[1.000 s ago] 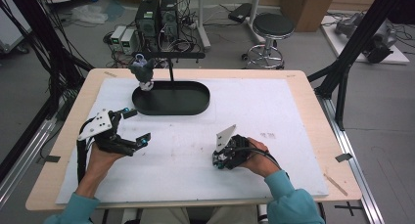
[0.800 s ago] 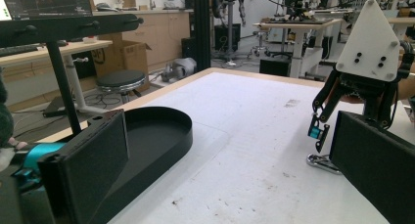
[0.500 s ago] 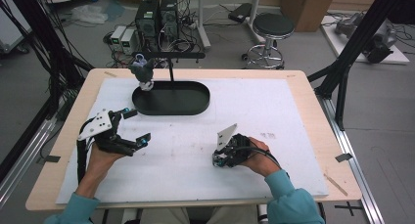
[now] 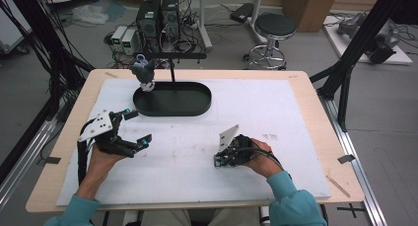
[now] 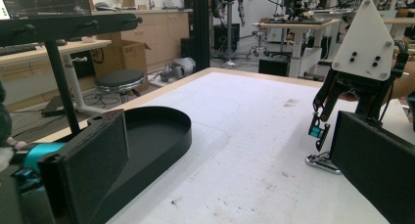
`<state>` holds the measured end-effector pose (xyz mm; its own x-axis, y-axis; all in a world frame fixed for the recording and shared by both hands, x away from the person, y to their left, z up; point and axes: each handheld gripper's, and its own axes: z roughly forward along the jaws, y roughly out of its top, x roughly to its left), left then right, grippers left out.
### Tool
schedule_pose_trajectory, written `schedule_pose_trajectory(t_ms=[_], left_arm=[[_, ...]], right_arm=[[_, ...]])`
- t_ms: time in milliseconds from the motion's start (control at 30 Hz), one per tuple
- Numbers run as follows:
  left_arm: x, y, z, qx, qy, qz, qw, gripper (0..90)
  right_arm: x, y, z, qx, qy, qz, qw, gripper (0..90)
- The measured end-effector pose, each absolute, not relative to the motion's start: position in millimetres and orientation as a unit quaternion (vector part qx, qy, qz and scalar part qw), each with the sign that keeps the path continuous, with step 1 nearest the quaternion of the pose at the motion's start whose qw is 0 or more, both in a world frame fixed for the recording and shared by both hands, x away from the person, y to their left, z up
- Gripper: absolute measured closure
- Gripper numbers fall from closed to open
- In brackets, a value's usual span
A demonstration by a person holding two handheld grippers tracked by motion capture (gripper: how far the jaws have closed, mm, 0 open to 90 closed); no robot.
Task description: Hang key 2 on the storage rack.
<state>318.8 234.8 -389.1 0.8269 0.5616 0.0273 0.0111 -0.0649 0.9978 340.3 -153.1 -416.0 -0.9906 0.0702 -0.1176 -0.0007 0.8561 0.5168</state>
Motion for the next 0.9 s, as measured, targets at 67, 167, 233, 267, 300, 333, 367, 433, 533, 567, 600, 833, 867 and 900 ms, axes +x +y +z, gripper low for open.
schedule_pose_trajectory(t_ms=[67, 167, 233, 267, 300, 333, 367, 433, 533, 567, 600, 833, 867, 900], left_arm=[[318.9, 235.1, -389.0, 0.699, 0.204, 0.211, 0.652, 1.7], [318.6, 234.6, -389.2, 0.699, 0.205, 0.210, 0.652, 1.7], [318.7, 234.5, -389.3, 0.699, 0.205, 0.211, 0.652, 1.7], [318.7, 234.6, -389.2, 0.700, 0.204, 0.210, 0.651, 1.7], [318.7, 234.6, -389.2, 0.700, 0.204, 0.211, 0.651, 1.7], [318.8, 234.6, -389.3, 0.700, 0.204, 0.211, 0.651, 1.7], [318.8, 234.6, -389.3, 0.700, 0.204, 0.210, 0.651, 1.7], [318.9, 234.5, -389.4, 0.700, 0.204, 0.210, 0.651, 1.7], [319.0, 234.4, -389.4, 0.701, 0.203, 0.211, 0.650, 1.7], [319.1, 234.3, -389.4, 0.701, 0.203, 0.211, 0.650, 1.7], [319.0, 234.3, -389.5, 0.702, 0.203, 0.210, 0.650, 1.7], [318.8, 233.8, -389.5, 0.702, 0.202, 0.209, 0.650, 1.7], [318.8, 233.7, -389.6, 0.702, 0.203, 0.209, 0.650, 1.7], [318.8, 233.6, -389.7, 0.702, 0.203, 0.209, 0.650, 1.7]], right_arm=[[340.2, -153.0, -415.7, 0.018, 0.962, 0.265, 0.068, 77.4], [340.5, -153.2, -415.7, 0.020, 0.961, 0.266, 0.069, 79.1], [341.1, -153.4, -415.7, 0.020, 0.961, 0.266, 0.070, 80.3], [341.1, -153.6, -415.3, 0.020, 0.962, 0.265, 0.069, 80.8], [341.0, -153.8, -415.2, 0.020, 0.961, 0.266, 0.070, 81.4], [341.1, -153.9, -415.3, 0.021, 0.961, 0.267, 0.069, 82.1], [340.7, -154.1, -415.2, 0.024, 0.961, 0.266, 0.067, 82.5], [340.8, -154.1, -415.4, 0.024, 0.962, 0.265, 0.067, 83.4], [341.1, -154.1, -415.1, 0.024, 0.961, 0.266, 0.070, 84.1], [341.3, -154.1, -415.1, 0.024, 0.961, 0.265, 0.072, 84.2], [341.4, -154.1, -415.2, 0.023, 0.961, 0.265, 0.072, 84.3], [341.8, -154.4, -414.7, 0.030, 0.961, 0.264, 0.077, 85.1], [341.9, -154.4, -414.8, 0.031, 0.961, 0.264, 0.076, 85.2], [341.7, -154.4, -414.7, 0.033, 0.961, 0.263, 0.078, 85.6]])
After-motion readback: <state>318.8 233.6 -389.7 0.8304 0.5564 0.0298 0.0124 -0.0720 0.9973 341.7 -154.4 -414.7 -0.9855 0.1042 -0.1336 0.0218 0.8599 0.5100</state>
